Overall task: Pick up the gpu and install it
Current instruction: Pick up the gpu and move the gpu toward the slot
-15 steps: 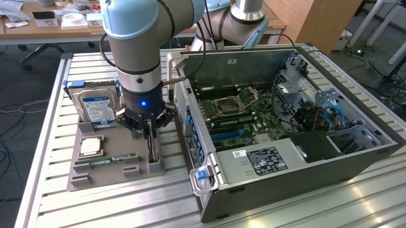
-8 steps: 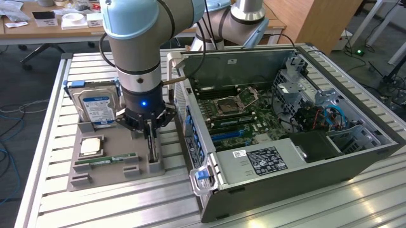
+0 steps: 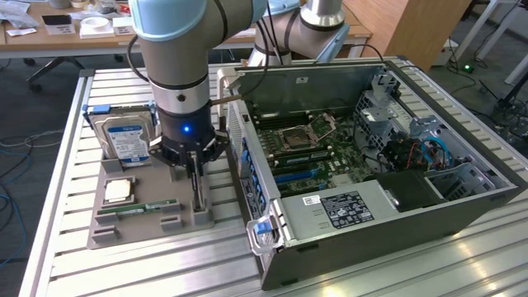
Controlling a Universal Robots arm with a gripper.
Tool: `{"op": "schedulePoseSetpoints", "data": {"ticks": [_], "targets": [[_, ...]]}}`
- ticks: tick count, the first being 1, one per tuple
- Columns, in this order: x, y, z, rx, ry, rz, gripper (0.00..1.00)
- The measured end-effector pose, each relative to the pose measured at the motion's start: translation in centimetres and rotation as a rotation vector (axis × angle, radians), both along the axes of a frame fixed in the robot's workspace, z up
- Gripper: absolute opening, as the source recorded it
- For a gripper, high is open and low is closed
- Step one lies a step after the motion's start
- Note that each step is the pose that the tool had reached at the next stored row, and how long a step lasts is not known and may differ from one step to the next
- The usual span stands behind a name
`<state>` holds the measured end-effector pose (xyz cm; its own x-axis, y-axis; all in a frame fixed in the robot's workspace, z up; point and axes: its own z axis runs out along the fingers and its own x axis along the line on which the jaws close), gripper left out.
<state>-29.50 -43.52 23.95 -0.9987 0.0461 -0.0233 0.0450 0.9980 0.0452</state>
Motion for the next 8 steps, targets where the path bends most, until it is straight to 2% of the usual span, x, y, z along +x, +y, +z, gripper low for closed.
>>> {"op": "schedulePoseSetpoints", "data": {"ticks": [8], "targets": [[0.0, 0.00, 2.38, -0.0001, 0.0001, 0.000, 0.26]]}}
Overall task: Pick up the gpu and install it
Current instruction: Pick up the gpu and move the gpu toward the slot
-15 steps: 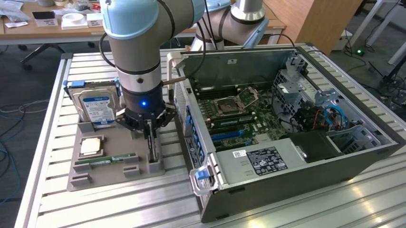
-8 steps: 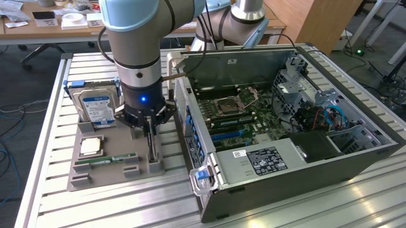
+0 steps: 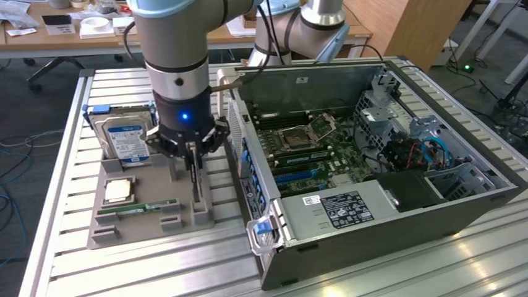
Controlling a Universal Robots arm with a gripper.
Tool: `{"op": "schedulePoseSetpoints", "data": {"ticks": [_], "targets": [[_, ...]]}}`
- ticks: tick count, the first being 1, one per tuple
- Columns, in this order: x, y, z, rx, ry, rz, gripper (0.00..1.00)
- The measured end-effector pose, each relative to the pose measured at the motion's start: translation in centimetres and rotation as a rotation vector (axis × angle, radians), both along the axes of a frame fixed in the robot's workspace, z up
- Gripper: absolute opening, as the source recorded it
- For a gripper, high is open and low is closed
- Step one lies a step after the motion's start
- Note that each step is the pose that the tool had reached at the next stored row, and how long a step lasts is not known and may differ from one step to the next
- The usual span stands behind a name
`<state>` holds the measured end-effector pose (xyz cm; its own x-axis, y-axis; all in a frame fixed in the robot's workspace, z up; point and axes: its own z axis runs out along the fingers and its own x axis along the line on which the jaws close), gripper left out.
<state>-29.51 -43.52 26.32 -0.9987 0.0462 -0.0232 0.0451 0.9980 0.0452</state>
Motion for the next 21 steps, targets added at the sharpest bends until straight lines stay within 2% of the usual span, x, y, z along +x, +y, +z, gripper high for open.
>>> {"op": "schedulePoseSetpoints", "data": {"ticks": [11, 21], "targets": [[0.0, 0.00, 4.40, -0.0001, 0.0000, 0.000, 0.26], [0.0, 0.00, 7.93, 0.0000, 0.0000, 0.000, 0.26]]}}
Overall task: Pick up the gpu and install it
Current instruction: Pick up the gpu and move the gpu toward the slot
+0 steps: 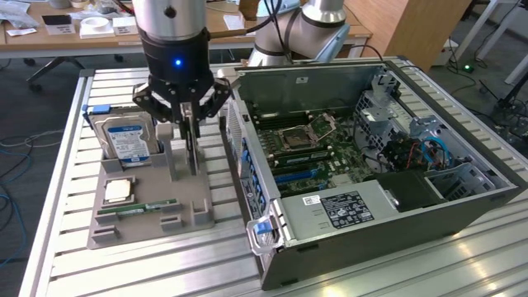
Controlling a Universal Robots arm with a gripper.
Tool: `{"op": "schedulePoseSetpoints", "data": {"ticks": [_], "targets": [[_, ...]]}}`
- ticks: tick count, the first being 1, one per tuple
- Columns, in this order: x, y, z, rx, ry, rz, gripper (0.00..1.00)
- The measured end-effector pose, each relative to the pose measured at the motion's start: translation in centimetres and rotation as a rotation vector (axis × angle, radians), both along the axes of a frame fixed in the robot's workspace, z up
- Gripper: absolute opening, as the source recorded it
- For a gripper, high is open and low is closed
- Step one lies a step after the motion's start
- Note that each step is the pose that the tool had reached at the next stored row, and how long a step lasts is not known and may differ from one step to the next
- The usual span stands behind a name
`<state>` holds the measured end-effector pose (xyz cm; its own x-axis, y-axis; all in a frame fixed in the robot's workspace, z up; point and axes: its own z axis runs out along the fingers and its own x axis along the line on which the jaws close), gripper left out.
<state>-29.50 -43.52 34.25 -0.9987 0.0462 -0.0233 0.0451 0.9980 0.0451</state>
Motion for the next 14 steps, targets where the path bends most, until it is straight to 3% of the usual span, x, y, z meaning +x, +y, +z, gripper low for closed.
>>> {"op": "schedulePoseSetpoints", "data": {"ticks": [14], "targets": [[0.0, 0.00, 4.41, -0.0003, 0.0000, 0.000, 0.26]]}}
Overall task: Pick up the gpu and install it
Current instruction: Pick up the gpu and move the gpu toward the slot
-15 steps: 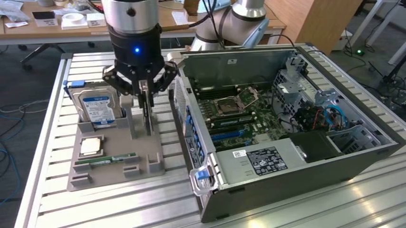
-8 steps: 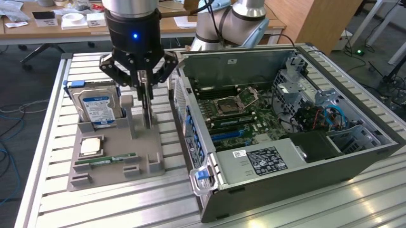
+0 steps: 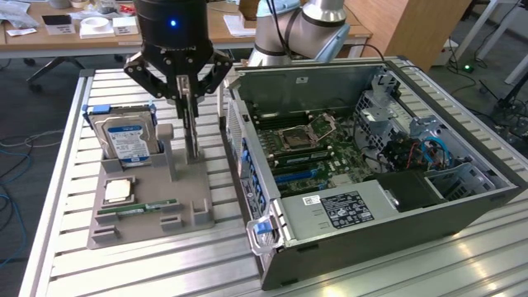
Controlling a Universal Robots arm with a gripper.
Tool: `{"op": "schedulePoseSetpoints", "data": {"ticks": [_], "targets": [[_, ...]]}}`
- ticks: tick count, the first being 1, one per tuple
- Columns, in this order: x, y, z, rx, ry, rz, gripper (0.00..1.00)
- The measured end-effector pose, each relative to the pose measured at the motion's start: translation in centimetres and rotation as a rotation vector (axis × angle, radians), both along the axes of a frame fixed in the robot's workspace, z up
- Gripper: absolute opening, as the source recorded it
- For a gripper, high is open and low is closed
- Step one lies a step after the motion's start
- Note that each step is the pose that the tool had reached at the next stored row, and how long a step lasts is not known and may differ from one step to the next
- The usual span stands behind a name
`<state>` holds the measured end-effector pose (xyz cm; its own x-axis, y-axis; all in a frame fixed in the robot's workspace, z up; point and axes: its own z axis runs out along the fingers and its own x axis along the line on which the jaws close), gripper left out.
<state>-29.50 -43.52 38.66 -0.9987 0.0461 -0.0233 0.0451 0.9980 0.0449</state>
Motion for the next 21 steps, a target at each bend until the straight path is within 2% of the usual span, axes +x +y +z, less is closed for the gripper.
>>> {"op": "schedulePoseSetpoints", "data": {"ticks": [10, 21], "targets": [[0.0, 0.00, 2.42, -0.0001, -0.0001, 0.000, 0.26], [0.1, 0.00, 2.53, -0.0003, 0.0000, 0.000, 0.26]]}}
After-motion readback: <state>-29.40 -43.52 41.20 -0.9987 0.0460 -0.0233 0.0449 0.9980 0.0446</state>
